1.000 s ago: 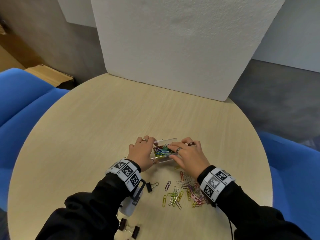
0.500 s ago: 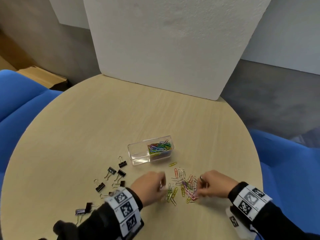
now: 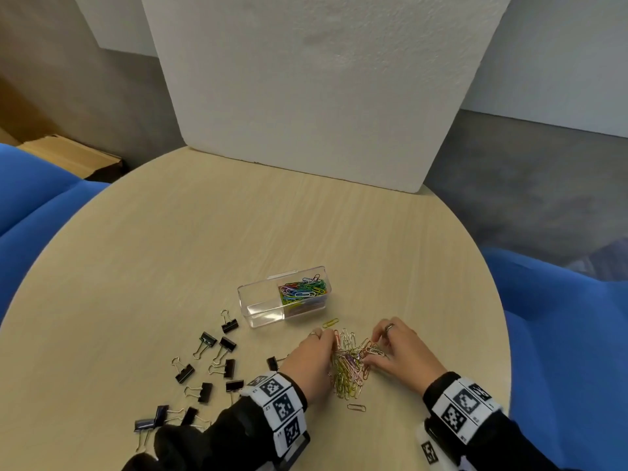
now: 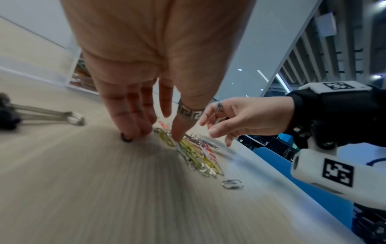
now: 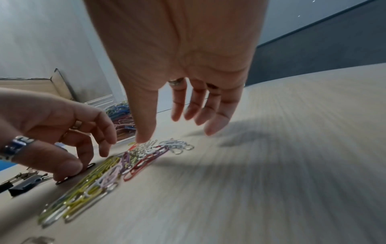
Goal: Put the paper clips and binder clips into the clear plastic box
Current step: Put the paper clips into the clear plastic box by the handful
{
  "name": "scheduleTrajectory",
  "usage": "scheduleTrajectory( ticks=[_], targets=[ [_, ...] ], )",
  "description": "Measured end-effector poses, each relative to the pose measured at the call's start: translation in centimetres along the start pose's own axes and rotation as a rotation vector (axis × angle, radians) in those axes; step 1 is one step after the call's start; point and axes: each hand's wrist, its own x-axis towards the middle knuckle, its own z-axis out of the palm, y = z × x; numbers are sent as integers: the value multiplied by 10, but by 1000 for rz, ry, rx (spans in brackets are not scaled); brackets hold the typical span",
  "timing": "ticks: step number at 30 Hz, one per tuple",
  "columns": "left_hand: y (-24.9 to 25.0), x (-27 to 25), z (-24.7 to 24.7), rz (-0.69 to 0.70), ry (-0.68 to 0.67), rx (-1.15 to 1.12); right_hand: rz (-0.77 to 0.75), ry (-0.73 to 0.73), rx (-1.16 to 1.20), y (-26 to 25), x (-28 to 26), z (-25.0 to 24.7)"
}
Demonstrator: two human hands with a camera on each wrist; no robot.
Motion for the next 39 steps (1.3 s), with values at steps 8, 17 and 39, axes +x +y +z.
scheduleTrajectory(
  ticks=[8, 17, 39],
  targets=[
    [4, 7, 5, 52, -18, -172, 23, -122, 125, -4, -3, 15],
    [-10, 9, -55, 236, 304, -186, 17, -27, 0, -21, -9, 26],
    [-53, 12, -91, -52, 210, 203, 36, 56, 92, -40, 16, 35]
  ],
)
